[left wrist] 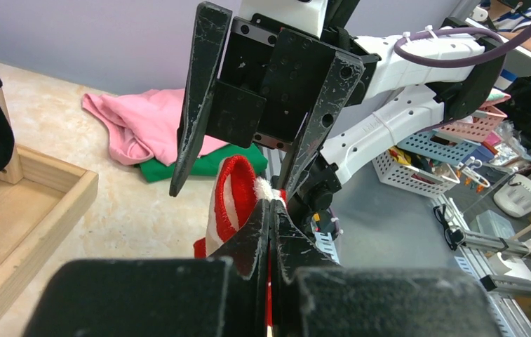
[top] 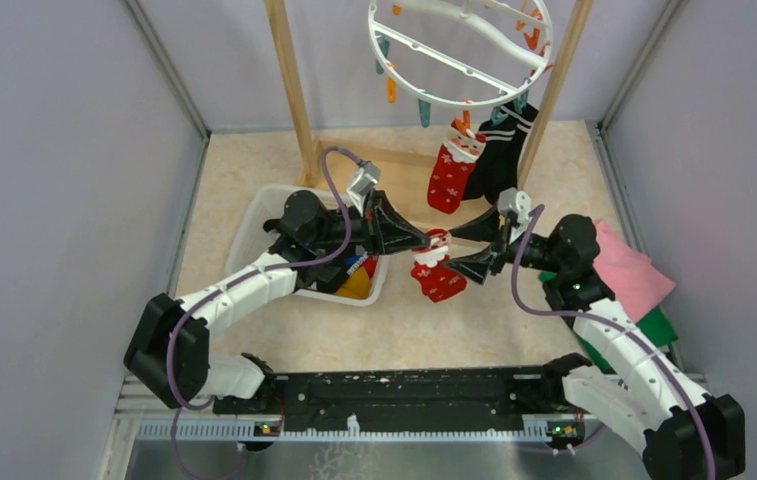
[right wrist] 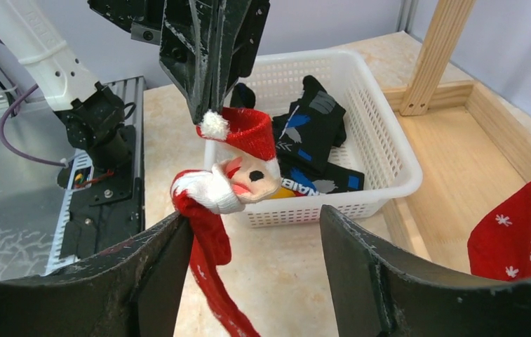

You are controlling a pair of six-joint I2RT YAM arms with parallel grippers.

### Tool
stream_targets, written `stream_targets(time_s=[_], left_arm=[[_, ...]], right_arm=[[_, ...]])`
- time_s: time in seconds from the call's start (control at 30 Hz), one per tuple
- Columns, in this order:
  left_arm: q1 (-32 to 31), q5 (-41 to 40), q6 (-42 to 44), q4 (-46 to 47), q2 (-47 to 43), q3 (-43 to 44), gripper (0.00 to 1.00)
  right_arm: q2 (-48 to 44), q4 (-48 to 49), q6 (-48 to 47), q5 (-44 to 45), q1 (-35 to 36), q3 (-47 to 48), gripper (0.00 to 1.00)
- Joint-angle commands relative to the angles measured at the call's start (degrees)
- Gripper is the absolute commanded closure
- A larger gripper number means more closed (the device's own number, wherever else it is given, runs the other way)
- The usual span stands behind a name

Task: Clip the socks to the hanger
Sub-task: Pick up the sock from the bin.

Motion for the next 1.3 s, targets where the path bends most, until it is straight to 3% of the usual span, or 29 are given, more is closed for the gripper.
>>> stream_targets(time_s=[0.0, 0.2, 0.3, 0.33, 0.57, 0.87, 1.0, 1.1, 1.27], left_arm=[[0.78, 0.98, -0.44, 2.22, -2.03, 2.1, 1.0], [1.1, 1.33, -1.19, 2.39, -2.5, 2.09, 1.0], [1.34, 1.64, -0.51, 1.07, -3.16, 2.29, 1.0], [1.4, 1.73, -0.14, 0.42, -3.38, 2.39, 1.0], [1.5, 2.8, 1.41, -2.68, -4.23, 3.68, 1.0], [1.47, 3.97, 0.96, -3.27, -4.05, 4.43, 1.0], [1.49, 3.99, 0.78, -3.01, -3.4, 4.87, 1.0], [1.5, 3.9, 0.35, -2.35, -3.21, 5.01, 1.0], [1.53, 3.26, 0.32, -2.28, -3.32, 4.48, 1.0]], right_arm=[[0.23, 1.59, 1.19, -0.61, -0.41, 2.23, 0.34], [-0.33, -1.61, -0.75, -0.63, -0.41, 3.39, 0.19], [-0.93, -5.29, -3.46, -0.37, -0.41, 4.32, 0.03], [-1.13, -6.15, -4.18, -0.35, -0.37, 4.54, 0.02], [-1.53, -6.99, -4.73, -1.14, -0.52, 5.18, 0.01], [3.4, 2.98, 0.92, -1.04, 0.44, 7.01, 0.03], [5.61, 4.14, 1.84, -1.58, 2.38, 9.34, 0.13], [6.56, 4.46, 1.71, -2.39, 3.11, 10.02, 0.28], [6.64, 5.45, 1.41, -3.77, 3.28, 10.11, 0.81]])
